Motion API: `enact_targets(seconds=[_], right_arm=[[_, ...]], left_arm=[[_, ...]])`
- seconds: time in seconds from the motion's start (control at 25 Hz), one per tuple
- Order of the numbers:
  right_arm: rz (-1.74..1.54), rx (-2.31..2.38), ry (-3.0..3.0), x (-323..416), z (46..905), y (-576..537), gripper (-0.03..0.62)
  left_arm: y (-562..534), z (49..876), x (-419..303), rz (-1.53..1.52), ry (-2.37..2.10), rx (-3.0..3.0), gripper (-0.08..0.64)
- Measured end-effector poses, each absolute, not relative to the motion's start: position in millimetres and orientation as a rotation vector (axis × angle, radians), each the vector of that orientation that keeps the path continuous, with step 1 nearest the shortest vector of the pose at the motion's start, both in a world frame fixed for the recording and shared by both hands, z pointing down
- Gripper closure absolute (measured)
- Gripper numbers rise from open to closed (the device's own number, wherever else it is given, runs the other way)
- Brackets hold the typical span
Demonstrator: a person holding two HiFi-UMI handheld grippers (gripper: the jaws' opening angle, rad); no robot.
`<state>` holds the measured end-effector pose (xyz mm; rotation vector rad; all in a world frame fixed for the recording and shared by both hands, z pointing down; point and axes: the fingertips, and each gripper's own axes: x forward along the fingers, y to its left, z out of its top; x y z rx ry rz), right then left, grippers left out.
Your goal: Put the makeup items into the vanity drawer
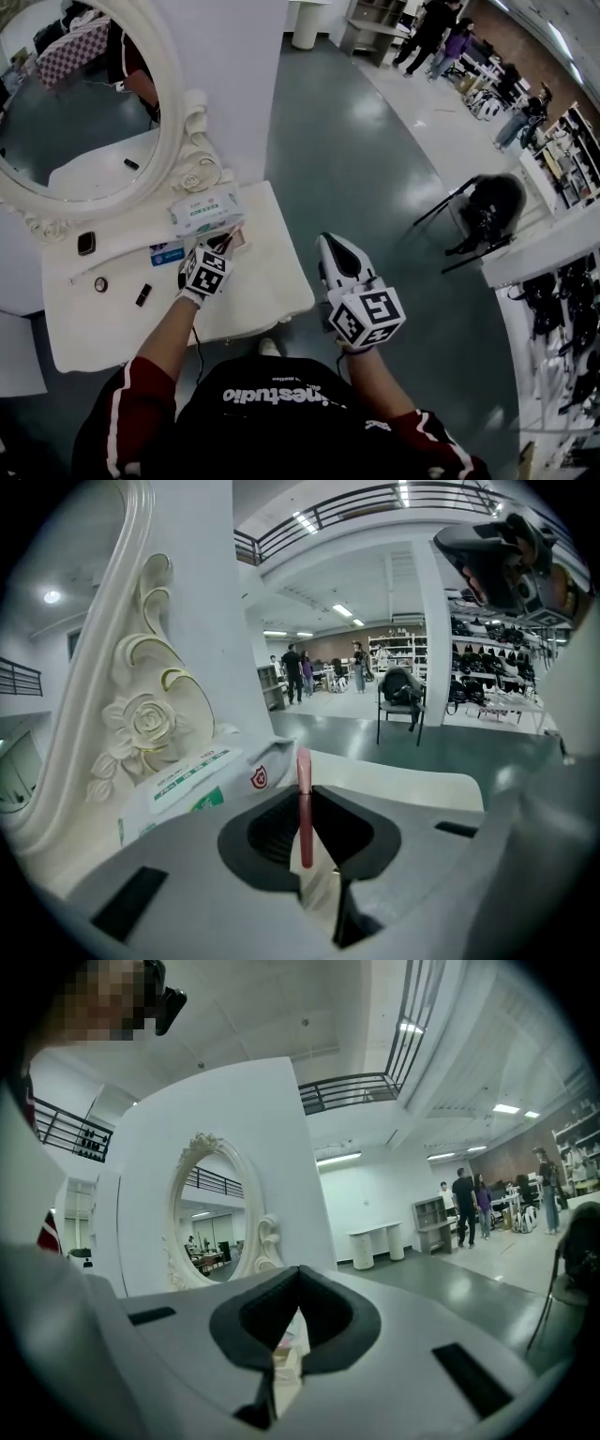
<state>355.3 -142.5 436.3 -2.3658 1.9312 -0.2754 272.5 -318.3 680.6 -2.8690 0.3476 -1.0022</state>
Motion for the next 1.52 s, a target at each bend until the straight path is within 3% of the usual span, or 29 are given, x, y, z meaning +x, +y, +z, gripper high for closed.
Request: enact_targets(seconds=[0.52,0.76,1.52], right_arm=[[-0.281,-2.467,1.827,355,437,-136,0.589],[-0.269,-2.498,1.804,349,428,-130,0.589],[-0.232,-2.547,1.766,313,411,-104,0.589]], left_arm=[[-335,701,277,-1.026,0.288,-2.869,0.512],[-335,701,278,-1.020,0.275,-2.885,0.446],[-322,668,258,-0.884,0.294,-2.959,0.445]])
